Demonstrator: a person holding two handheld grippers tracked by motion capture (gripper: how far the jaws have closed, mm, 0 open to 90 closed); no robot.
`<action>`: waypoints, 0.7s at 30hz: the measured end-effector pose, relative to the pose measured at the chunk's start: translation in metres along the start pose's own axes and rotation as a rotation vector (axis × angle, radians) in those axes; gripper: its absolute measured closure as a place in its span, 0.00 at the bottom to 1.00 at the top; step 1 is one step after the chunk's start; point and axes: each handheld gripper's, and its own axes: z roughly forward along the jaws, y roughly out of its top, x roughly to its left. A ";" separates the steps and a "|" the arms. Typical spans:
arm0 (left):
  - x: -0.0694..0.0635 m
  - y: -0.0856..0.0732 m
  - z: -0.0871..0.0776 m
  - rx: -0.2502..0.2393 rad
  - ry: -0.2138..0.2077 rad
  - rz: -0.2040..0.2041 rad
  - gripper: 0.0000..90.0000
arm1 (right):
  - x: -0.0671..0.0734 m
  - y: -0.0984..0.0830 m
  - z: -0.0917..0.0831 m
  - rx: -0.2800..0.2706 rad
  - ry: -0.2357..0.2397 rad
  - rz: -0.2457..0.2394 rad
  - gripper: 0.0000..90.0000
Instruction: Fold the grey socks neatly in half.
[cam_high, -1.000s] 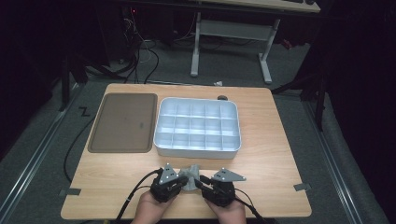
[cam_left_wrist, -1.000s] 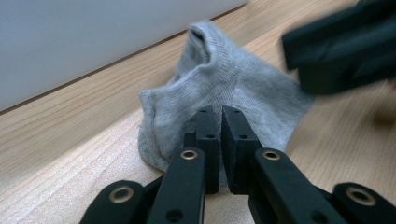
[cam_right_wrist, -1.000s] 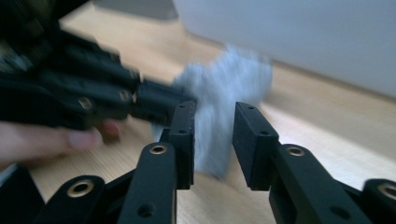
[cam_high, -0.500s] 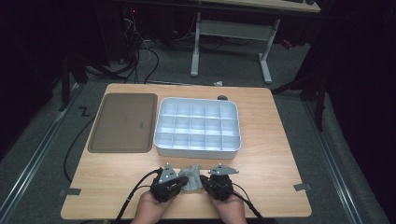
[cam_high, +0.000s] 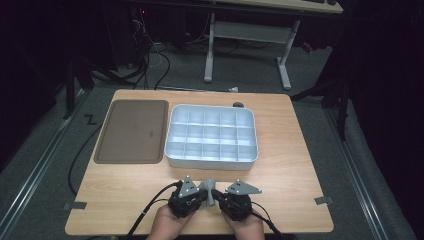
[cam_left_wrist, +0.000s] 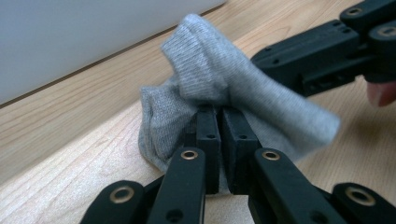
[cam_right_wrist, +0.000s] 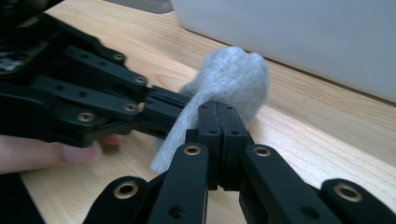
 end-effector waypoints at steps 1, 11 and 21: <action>0.000 0.000 0.000 0.001 -0.001 0.000 0.96 | 0.001 0.000 0.000 0.000 0.003 -0.005 1.00; 0.007 0.002 0.000 0.015 -0.038 -0.026 0.96 | 0.002 0.003 0.004 0.002 0.002 -0.029 1.00; 0.014 -0.003 -0.009 -0.028 -0.031 -0.091 0.71 | 0.000 0.002 0.007 0.013 -0.016 -0.027 1.00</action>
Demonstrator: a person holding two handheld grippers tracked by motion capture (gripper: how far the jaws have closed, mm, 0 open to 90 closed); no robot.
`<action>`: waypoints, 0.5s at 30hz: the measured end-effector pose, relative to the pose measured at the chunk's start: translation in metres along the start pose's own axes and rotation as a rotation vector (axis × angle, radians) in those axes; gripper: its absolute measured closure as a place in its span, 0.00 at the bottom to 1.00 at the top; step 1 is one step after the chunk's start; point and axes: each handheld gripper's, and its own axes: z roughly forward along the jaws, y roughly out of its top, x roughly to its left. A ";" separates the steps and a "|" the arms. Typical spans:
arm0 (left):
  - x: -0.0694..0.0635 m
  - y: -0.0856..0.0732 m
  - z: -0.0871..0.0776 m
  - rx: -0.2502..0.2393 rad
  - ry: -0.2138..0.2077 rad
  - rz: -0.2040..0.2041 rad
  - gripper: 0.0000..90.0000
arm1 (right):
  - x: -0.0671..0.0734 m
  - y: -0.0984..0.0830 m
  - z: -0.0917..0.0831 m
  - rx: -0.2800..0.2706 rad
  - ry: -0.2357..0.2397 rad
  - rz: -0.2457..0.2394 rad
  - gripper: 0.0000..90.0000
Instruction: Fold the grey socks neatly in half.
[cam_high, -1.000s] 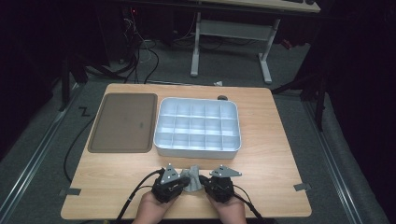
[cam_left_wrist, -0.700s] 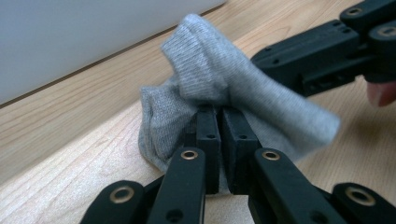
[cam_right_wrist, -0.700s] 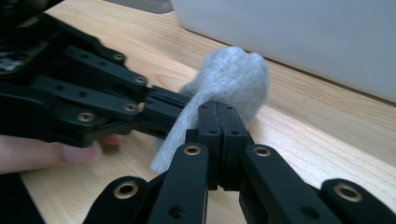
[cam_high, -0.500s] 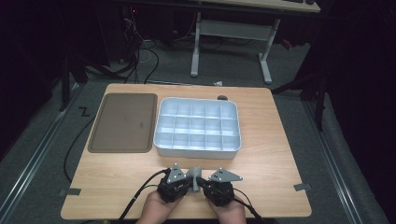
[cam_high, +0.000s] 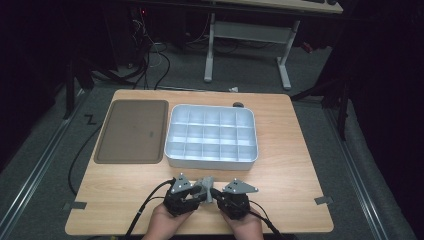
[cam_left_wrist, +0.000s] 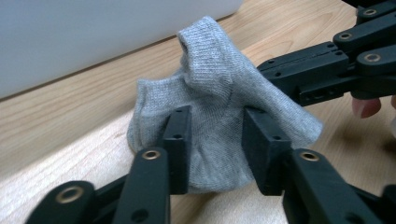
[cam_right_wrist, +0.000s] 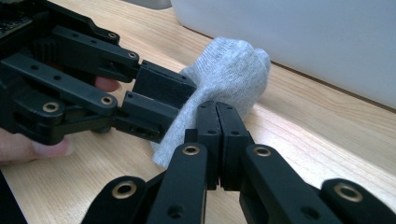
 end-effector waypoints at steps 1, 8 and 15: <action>0.001 0.000 -0.001 0.004 -0.010 -0.008 0.75 | 0.001 0.000 0.001 -0.002 0.007 -0.001 0.99; 0.003 0.000 0.002 0.040 -0.036 -0.014 0.94 | 0.007 0.004 0.004 -0.003 0.023 -0.019 1.00; -0.001 0.000 0.002 0.043 -0.024 0.020 0.92 | 0.007 0.012 0.005 0.004 0.013 -0.041 1.00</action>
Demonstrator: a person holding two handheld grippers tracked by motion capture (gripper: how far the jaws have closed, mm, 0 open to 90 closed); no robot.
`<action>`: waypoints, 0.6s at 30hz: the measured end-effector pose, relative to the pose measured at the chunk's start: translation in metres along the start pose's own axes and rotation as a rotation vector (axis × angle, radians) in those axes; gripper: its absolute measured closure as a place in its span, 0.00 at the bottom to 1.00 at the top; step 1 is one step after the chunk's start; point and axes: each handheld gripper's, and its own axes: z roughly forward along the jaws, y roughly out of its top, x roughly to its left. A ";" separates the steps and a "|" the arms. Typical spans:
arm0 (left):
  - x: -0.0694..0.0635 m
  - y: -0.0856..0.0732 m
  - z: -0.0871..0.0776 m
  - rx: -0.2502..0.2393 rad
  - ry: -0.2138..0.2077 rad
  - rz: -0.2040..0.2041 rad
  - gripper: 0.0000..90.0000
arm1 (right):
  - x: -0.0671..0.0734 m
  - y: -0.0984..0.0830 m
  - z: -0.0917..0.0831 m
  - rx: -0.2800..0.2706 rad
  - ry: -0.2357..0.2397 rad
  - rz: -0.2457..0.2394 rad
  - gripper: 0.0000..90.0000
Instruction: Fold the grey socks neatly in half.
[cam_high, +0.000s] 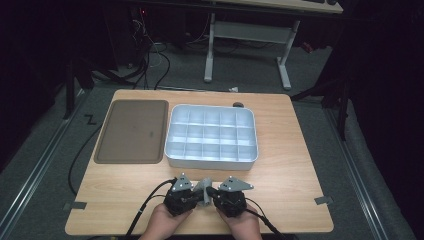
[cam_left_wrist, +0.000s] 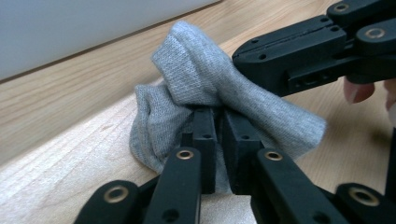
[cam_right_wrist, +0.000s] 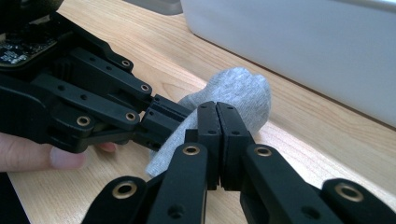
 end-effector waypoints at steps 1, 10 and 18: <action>-0.003 -0.001 -0.001 -0.006 0.039 0.018 0.89 | 0.000 0.000 0.000 0.000 -0.001 -0.001 1.00; -0.005 -0.001 -0.001 -0.011 0.091 0.032 0.84 | 0.002 0.000 0.002 0.003 -0.001 -0.007 1.00; 0.001 -0.001 -0.002 -0.006 0.051 -0.003 0.88 | -0.002 0.007 0.011 0.056 -0.004 -0.040 1.00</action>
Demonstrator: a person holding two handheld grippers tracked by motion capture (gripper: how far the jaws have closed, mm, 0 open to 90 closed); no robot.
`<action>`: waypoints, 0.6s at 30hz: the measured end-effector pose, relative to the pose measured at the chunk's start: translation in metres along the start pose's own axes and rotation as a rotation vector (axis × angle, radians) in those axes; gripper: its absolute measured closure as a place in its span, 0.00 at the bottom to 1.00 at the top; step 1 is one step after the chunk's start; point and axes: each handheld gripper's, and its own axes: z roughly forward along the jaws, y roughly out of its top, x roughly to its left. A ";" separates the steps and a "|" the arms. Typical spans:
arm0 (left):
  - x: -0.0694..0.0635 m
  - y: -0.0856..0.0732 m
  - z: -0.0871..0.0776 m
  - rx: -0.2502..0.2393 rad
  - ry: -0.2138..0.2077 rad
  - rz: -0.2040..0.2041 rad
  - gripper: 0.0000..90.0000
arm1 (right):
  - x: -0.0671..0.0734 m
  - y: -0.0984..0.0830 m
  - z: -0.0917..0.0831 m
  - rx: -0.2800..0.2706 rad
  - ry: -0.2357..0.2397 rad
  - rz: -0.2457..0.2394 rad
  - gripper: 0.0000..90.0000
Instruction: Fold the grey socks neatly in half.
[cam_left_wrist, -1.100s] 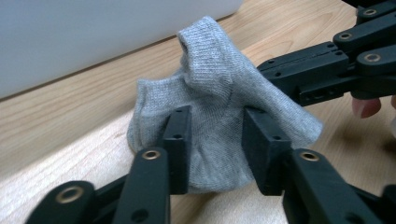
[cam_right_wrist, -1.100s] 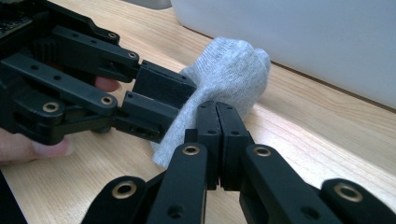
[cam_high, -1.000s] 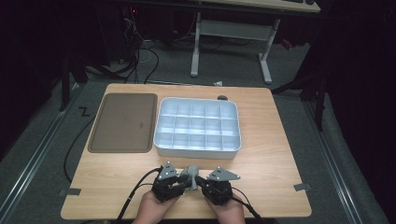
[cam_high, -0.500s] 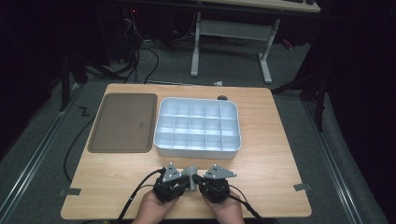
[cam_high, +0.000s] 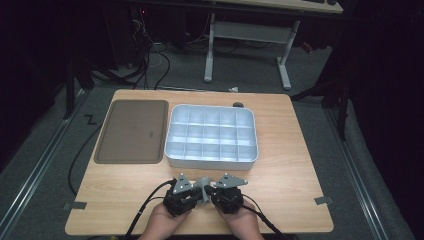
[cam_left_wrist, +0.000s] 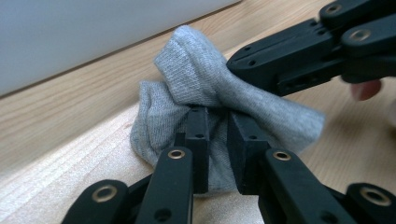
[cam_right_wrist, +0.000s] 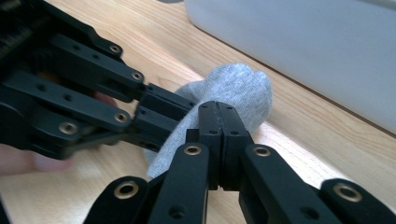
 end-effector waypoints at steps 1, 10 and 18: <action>0.002 0.000 -0.001 -0.003 -0.016 -0.013 0.87 | 0.000 0.000 0.001 0.006 -0.010 -0.009 1.00; 0.012 -0.006 -0.012 -0.059 -0.067 -0.074 0.74 | -0.008 -0.015 0.007 0.025 -0.045 0.030 0.95; 0.007 -0.004 -0.006 -0.023 -0.005 -0.044 0.88 | -0.009 -0.017 -0.017 -0.111 -0.015 0.127 0.80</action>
